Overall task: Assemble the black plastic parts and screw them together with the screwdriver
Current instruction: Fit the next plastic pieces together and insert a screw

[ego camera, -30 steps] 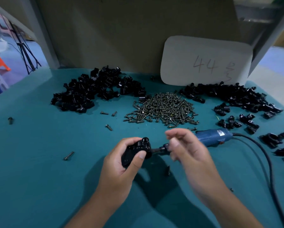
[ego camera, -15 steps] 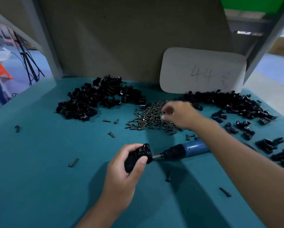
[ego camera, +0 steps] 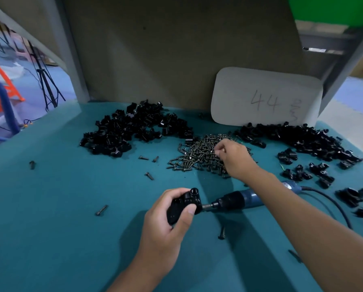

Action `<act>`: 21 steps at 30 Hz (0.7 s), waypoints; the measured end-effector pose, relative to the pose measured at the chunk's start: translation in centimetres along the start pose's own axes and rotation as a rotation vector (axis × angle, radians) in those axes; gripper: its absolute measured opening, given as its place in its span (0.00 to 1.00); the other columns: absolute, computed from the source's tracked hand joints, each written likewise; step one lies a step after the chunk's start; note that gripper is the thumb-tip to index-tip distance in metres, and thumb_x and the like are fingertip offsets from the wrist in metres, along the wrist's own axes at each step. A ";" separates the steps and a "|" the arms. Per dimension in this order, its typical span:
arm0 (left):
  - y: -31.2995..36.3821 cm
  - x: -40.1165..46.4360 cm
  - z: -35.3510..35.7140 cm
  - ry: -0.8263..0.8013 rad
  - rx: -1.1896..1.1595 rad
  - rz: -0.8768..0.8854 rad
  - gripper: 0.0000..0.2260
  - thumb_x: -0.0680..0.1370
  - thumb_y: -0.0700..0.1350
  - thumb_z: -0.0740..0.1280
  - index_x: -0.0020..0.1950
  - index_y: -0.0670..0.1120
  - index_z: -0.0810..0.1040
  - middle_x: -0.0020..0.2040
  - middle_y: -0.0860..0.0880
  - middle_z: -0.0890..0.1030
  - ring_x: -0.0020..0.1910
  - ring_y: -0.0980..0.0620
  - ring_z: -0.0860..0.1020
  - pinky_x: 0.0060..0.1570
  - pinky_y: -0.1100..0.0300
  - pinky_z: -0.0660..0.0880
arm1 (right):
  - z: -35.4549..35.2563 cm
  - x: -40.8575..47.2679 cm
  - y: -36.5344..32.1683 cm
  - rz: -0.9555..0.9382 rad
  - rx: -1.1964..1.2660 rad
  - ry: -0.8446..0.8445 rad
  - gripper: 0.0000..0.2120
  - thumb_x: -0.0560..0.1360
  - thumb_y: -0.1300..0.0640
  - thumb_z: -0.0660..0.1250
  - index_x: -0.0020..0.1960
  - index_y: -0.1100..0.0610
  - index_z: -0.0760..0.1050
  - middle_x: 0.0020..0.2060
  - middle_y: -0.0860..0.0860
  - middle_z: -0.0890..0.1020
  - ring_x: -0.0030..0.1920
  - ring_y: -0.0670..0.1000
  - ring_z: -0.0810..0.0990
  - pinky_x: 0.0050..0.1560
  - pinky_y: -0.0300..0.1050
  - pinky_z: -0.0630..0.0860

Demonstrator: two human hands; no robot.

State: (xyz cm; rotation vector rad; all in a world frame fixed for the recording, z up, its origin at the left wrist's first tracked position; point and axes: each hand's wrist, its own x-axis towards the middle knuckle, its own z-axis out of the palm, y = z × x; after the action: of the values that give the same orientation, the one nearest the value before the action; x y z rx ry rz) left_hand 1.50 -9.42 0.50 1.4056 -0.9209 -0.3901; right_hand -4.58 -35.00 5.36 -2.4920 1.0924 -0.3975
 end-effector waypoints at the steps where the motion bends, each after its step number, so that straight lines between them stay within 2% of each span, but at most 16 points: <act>1: -0.1 0.0 0.0 0.002 -0.001 0.005 0.12 0.74 0.60 0.67 0.57 0.63 0.78 0.49 0.60 0.83 0.47 0.59 0.81 0.45 0.72 0.72 | -0.3 -0.9 -0.3 -0.016 0.066 0.013 0.11 0.86 0.57 0.57 0.64 0.55 0.75 0.55 0.53 0.77 0.51 0.51 0.74 0.47 0.44 0.67; 3: -0.1 0.0 0.0 -0.001 0.000 0.013 0.11 0.75 0.59 0.67 0.57 0.63 0.78 0.48 0.60 0.83 0.46 0.60 0.81 0.45 0.73 0.72 | -0.8 -3.6 -1.0 -0.081 0.198 0.028 0.14 0.86 0.56 0.54 0.65 0.47 0.76 0.49 0.48 0.75 0.46 0.47 0.73 0.45 0.42 0.66; 6: -0.1 0.0 0.1 -0.004 0.005 0.017 0.11 0.75 0.60 0.67 0.57 0.65 0.78 0.50 0.60 0.83 0.48 0.59 0.81 0.46 0.73 0.72 | -1.1 -9.1 -2.2 -0.124 0.607 0.014 0.14 0.85 0.56 0.60 0.54 0.38 0.77 0.36 0.41 0.74 0.36 0.45 0.71 0.39 0.39 0.71; 10: -0.3 0.0 0.0 -0.018 0.047 0.039 0.10 0.76 0.60 0.66 0.57 0.64 0.77 0.49 0.59 0.83 0.47 0.58 0.81 0.45 0.70 0.73 | -0.1 -14.9 -3.7 -0.126 0.989 -0.008 0.04 0.77 0.52 0.69 0.49 0.44 0.80 0.40 0.47 0.83 0.36 0.46 0.75 0.40 0.38 0.75; 13: -0.5 -0.1 0.1 -0.035 0.054 0.061 0.12 0.76 0.60 0.66 0.58 0.61 0.77 0.51 0.59 0.83 0.50 0.56 0.82 0.48 0.67 0.74 | 1.0 -16.7 -4.2 -0.124 1.054 0.067 0.06 0.71 0.51 0.73 0.48 0.46 0.81 0.41 0.49 0.84 0.41 0.45 0.81 0.43 0.35 0.76; 16: -0.6 -0.1 0.1 -0.046 0.039 0.059 0.11 0.76 0.59 0.66 0.58 0.62 0.77 0.52 0.58 0.83 0.52 0.55 0.82 0.50 0.67 0.75 | 1.6 -17.1 -4.4 -0.142 1.039 0.122 0.06 0.71 0.54 0.74 0.47 0.48 0.81 0.42 0.51 0.85 0.45 0.48 0.83 0.48 0.38 0.78; 18: -0.7 -0.1 0.1 -0.040 0.029 0.061 0.11 0.76 0.59 0.66 0.58 0.63 0.77 0.52 0.58 0.83 0.53 0.55 0.82 0.50 0.68 0.75 | 1.9 -17.1 -4.3 -0.138 1.031 0.139 0.05 0.71 0.54 0.74 0.47 0.48 0.82 0.43 0.51 0.85 0.46 0.50 0.83 0.49 0.40 0.79; 21: -0.8 -0.1 0.2 -0.055 0.027 0.068 0.10 0.77 0.58 0.66 0.58 0.63 0.77 0.52 0.58 0.83 0.52 0.54 0.82 0.50 0.67 0.75 | 2.0 -17.1 -4.2 -0.107 1.078 0.152 0.05 0.70 0.55 0.74 0.46 0.51 0.82 0.42 0.51 0.86 0.45 0.47 0.84 0.48 0.36 0.78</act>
State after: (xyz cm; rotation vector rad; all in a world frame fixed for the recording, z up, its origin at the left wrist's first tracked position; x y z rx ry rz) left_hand 1.46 -9.63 -0.28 1.3906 -1.0192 -0.3674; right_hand -12.29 -19.09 3.77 -1.5594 0.5335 -0.9206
